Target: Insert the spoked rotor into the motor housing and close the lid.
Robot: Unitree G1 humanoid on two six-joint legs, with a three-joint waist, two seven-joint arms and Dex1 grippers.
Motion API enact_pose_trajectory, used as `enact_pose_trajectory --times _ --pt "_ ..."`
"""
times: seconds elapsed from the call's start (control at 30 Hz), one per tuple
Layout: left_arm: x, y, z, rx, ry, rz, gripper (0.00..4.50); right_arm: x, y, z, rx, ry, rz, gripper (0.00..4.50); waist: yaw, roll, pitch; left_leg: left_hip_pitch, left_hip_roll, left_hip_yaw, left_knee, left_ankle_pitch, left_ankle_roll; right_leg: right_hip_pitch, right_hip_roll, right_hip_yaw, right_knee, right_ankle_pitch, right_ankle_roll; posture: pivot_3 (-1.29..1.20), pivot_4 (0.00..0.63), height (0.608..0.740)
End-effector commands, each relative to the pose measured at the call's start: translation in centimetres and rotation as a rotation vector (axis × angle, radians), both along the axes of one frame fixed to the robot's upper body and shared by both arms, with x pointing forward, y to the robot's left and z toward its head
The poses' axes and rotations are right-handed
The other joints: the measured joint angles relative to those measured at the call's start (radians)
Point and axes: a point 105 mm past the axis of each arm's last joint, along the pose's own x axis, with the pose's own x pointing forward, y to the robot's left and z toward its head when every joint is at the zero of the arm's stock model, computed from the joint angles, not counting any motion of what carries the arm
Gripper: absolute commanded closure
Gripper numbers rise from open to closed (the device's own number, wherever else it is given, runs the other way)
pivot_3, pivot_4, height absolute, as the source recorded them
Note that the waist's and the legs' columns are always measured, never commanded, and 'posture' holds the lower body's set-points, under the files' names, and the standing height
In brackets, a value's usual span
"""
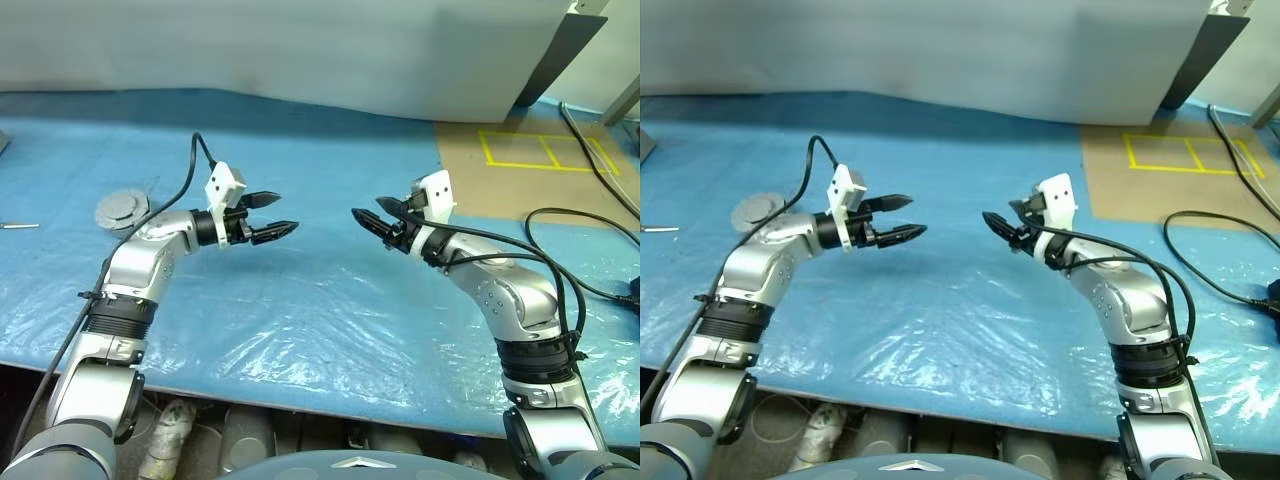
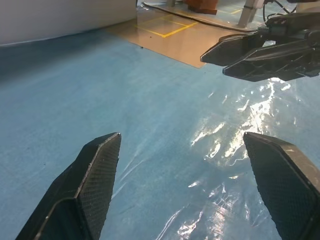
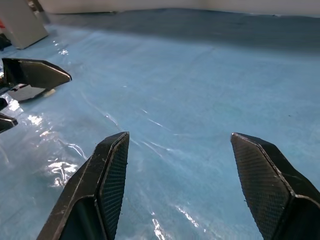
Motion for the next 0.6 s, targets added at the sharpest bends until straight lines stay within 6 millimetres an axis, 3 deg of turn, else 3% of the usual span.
enact_pose_trajectory --times 0.03,0.4,0.6 --pt "-0.2 -0.7 1.6 -0.016 -0.057 -0.037 0.38 -0.2 -0.2 1.2 0.012 -0.061 -0.035 1.14 0.0 0.0 0.0 0.0 0.0 0.0 0.0 0.0 0.0 0.0 0.0 0.0 0.0 0.0 0.0 0.0 0.15 0.74" --pt "0.0 -1.7 2.1 -0.026 -0.115 -0.033 0.38 0.0 1.2 0.7 -0.009 -0.053 0.02 1.14 0.0 0.001 0.0 0.0 0.0 0.0 0.001 0.0 0.0 0.001 0.0 0.001 0.001 0.0 0.0 0.0 0.15 0.74" --pt "-0.2 -1.9 1.4 -0.008 -0.11 -0.032 0.38 0.4 1.5 1.3 0.009 -0.063 0.04 1.14 -0.002 0.001 0.0 0.001 0.0 0.0 0.001 0.0 0.0 0.001 0.0 0.001 0.002 0.0 0.0 0.0 0.15 0.74"
